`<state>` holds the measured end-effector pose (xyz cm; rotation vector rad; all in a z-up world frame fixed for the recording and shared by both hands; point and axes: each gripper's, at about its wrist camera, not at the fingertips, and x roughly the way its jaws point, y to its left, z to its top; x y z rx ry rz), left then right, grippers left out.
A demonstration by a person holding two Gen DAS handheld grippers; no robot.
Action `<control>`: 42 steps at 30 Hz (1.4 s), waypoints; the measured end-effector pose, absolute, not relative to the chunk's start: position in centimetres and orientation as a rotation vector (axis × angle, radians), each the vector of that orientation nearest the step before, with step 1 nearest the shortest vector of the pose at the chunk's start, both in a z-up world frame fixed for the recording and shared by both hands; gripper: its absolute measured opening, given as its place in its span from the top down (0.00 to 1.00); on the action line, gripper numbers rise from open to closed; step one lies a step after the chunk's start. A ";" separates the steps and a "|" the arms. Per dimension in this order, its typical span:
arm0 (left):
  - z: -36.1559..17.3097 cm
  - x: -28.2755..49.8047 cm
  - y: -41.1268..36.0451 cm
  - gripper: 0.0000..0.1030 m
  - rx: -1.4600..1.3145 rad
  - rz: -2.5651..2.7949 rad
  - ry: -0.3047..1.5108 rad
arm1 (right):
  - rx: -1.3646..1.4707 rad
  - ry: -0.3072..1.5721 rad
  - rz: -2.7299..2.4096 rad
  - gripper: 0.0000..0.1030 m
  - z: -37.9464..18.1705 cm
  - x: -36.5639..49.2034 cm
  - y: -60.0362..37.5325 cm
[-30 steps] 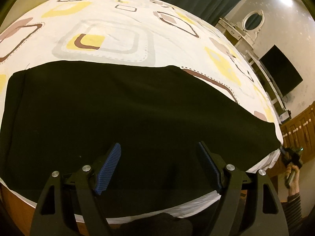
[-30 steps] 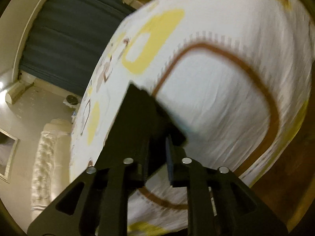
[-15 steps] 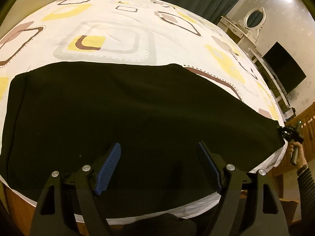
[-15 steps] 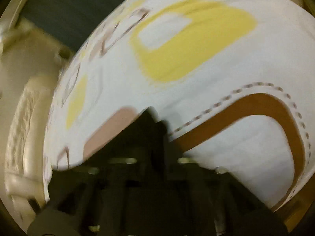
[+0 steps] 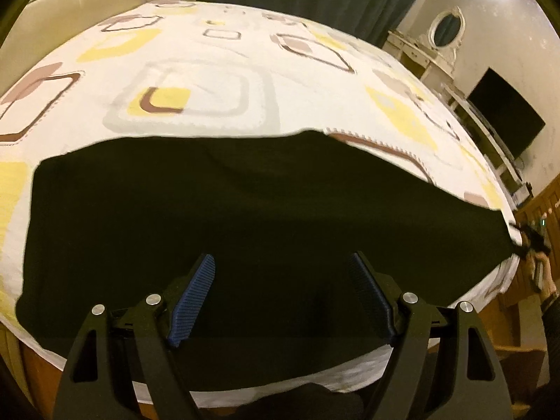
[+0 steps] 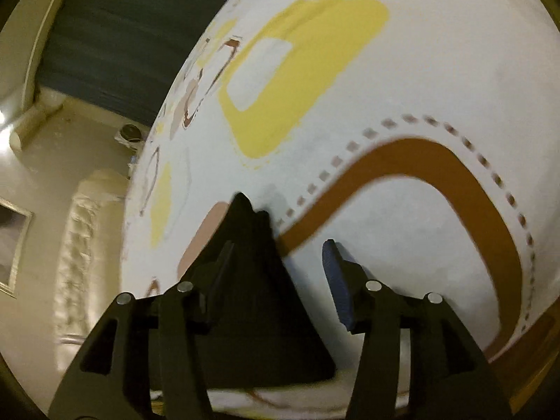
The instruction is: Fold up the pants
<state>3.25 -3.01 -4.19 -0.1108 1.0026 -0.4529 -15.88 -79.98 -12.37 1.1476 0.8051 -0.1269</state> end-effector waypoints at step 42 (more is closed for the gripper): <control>-1.8 2.5 2.1 0.24 -0.234 -0.335 0.989 | 0.575 0.729 0.232 0.81 12.0 -7.6 -50.0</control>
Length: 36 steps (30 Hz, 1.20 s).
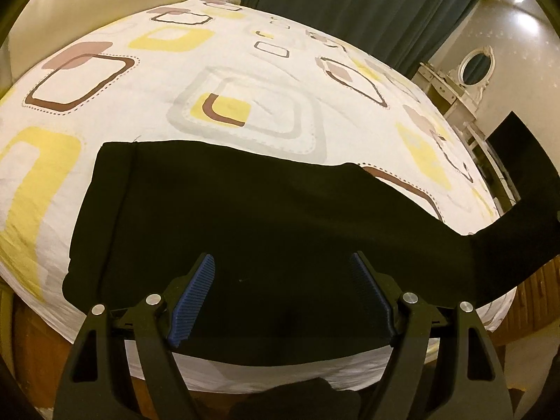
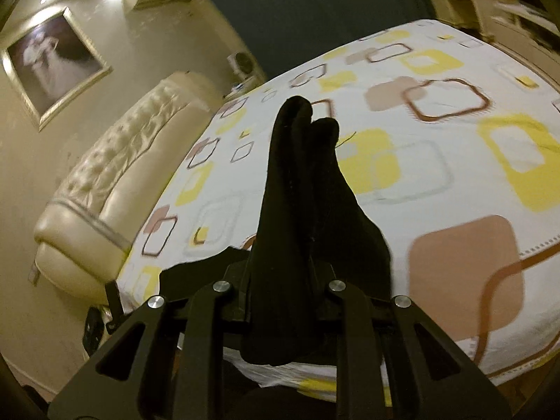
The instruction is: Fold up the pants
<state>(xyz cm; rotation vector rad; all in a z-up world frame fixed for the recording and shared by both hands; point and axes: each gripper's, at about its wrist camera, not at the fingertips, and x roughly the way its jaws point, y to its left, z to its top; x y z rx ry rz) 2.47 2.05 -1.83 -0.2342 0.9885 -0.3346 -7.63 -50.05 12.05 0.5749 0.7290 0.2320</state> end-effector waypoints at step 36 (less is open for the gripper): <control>-1.8 2.6 1.7 0.24 -0.240 -0.337 0.983 | 0.266 0.916 0.194 0.81 3.8 -2.6 -31.4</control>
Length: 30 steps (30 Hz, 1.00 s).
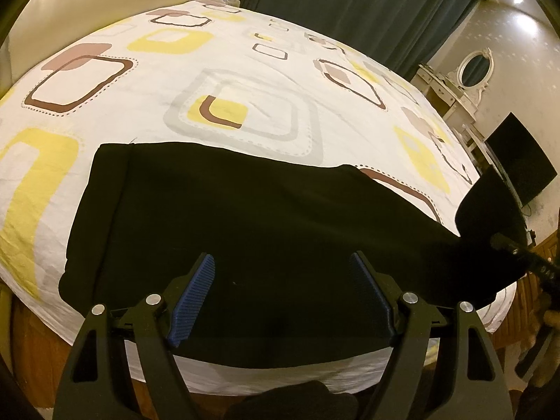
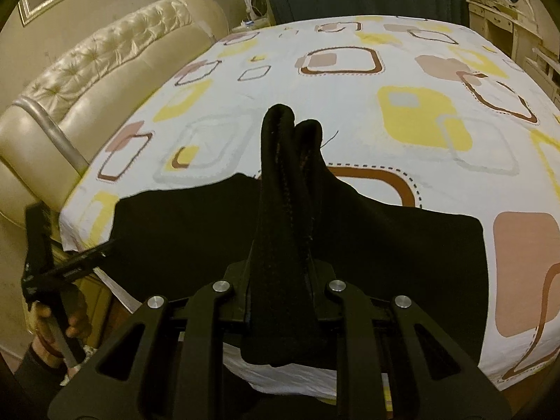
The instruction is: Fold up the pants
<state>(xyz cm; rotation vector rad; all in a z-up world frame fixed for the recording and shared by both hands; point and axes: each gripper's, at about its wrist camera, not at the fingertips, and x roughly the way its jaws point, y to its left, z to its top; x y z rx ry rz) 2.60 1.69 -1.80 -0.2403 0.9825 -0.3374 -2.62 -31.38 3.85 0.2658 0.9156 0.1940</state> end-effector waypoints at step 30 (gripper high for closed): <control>-2.4 2.4 0.9 0.24 -0.220 -0.348 0.996 | 0.176 1.053 0.205 0.78 -3.6 -0.5 -25.8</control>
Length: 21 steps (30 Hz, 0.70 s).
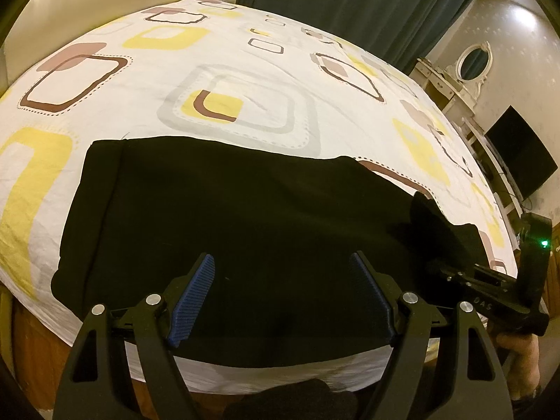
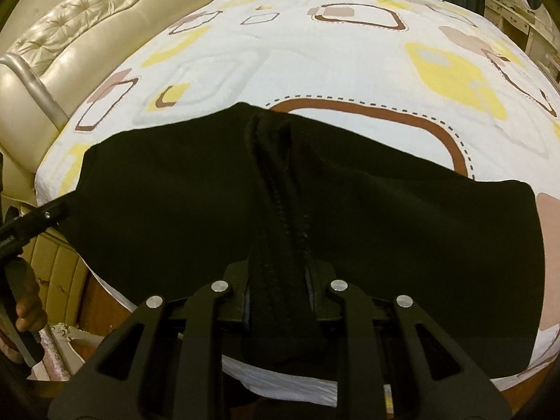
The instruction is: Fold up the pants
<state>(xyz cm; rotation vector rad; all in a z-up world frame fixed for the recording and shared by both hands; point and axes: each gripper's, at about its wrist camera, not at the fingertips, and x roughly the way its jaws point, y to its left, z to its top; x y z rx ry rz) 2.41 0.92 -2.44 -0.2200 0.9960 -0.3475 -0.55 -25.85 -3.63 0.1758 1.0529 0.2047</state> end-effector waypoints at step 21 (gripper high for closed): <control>-3.0 2.6 0.7 0.24 -0.217 -0.350 1.013 | 0.332 1.075 0.391 0.29 -5.8 -1.4 -22.2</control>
